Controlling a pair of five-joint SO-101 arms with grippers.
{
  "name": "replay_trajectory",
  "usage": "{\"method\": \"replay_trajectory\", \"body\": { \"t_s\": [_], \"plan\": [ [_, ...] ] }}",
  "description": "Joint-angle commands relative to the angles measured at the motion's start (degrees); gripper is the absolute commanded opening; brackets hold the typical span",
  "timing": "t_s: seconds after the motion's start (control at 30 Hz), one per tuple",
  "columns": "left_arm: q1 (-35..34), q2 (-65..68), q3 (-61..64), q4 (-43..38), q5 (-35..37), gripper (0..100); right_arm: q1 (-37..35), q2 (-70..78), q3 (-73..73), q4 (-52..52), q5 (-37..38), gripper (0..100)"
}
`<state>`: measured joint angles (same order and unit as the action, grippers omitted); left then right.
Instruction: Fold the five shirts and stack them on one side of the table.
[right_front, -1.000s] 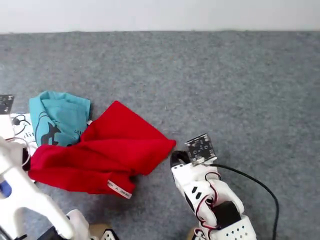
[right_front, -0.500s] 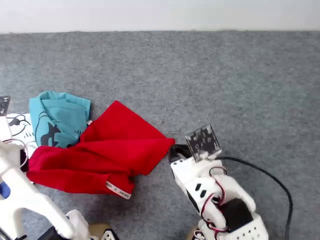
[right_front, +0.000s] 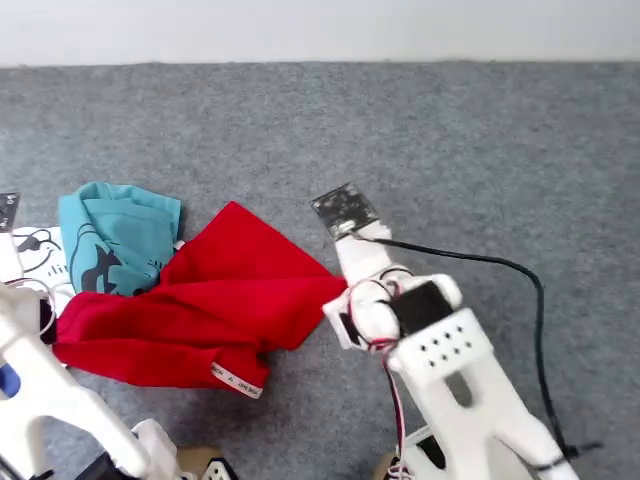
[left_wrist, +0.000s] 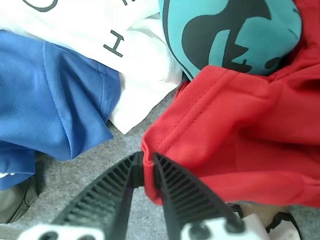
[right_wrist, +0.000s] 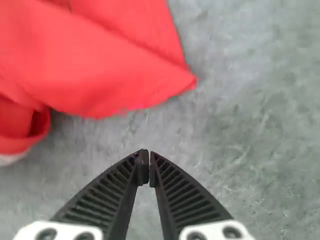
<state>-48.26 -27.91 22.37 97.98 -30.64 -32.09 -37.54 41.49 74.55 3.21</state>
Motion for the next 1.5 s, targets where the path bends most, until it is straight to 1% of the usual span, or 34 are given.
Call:
{"method": "replay_trajectory", "body": {
  "t_s": [0.0, 0.07, 0.17, 0.27, 0.37, 0.43, 0.73, 1.03, 1.2, 1.27, 1.4, 1.43, 1.47],
  "plan": [
    [-0.35, -1.41, -0.31, -0.35, -0.26, 1, -4.35, 3.65, -2.90, 1.63, 8.09, 1.1],
    [-0.35, -1.41, -0.31, -0.44, -0.26, 1, -7.16, 6.11, -2.99, 1.54, 11.08, 1.2],
    [-0.35, -1.41, -0.31, -0.44, -0.26, 1, -10.33, 11.21, -3.08, -0.31, 13.19, 2.1],
    [-0.35, -1.41, -0.31, -0.53, -0.26, 1, -11.12, 17.45, -3.69, -2.77, 13.36, 10.4],
    [-0.35, -1.41, -0.31, -0.62, -0.26, 1, -11.12, 22.64, -8.09, -2.59, 13.36, 19.8],
    [-0.35, -1.41, -0.31, -0.70, -0.26, 1, -11.82, 25.36, -11.43, -2.42, 13.36, 22.7],
    [-0.35, -1.41, -0.31, -0.53, -0.26, 1, -18.68, 37.14, -18.99, -3.91, 13.01, 22.7],
    [-0.35, -1.41, -0.31, -0.70, -0.26, 1, -18.42, 49.45, -25.93, -8.66, 13.01, 22.7],
    [-0.35, -1.41, -0.31, -0.70, -0.26, 1, -14.90, 55.43, -28.92, -10.42, 13.01, 22.5],
    [-0.35, -1.41, -0.31, -0.70, -0.26, 1, -13.76, 57.10, -30.24, -10.07, 13.36, 18.6],
    [-0.35, -1.41, -0.31, -0.70, -0.26, 1, -11.47, 57.89, -33.14, -8.13, 13.45, 1.1],
    [-0.35, -1.41, -0.31, -0.70, -0.26, 1, -10.95, 57.89, -33.85, -7.08, 13.45, 0.6],
    [-0.35, -1.41, -0.31, -0.70, -0.26, 1, -10.51, 57.89, -34.46, -5.85, 13.45, 2.3]
  ]
}}
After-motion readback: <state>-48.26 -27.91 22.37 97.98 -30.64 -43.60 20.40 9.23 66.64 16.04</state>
